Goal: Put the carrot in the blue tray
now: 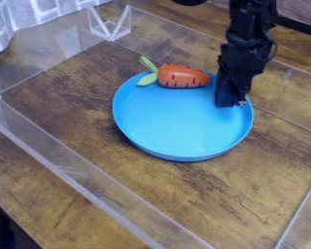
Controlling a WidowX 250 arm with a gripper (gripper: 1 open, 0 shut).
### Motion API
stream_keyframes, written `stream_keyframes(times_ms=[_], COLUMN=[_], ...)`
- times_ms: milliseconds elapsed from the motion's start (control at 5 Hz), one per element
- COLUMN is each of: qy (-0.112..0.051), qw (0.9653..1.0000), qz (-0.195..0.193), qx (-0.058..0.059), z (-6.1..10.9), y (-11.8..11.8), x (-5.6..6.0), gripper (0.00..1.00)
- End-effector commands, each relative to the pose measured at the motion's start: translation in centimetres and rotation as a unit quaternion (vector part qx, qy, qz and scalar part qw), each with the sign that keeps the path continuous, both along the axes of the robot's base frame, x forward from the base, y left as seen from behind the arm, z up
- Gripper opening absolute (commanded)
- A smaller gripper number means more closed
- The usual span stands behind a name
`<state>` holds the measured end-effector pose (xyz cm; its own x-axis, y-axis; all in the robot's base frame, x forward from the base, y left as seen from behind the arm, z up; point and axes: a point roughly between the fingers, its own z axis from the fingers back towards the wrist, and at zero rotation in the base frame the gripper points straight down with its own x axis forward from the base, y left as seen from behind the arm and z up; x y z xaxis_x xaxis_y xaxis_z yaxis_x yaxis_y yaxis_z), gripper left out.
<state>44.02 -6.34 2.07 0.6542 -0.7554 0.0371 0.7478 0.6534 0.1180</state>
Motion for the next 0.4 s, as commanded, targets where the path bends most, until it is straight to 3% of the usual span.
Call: stream_keyframes(times_ms=[0,200], qy=[0.010,0.009], qw=[0.9999,0.9999], qz=[0.006,0.008], qx=[-0.003,-0.006], z=[-0.40,-0.23], y=[0.92,0.95], x=[-0.77,-0.87], gripper=[1.00,1.00])
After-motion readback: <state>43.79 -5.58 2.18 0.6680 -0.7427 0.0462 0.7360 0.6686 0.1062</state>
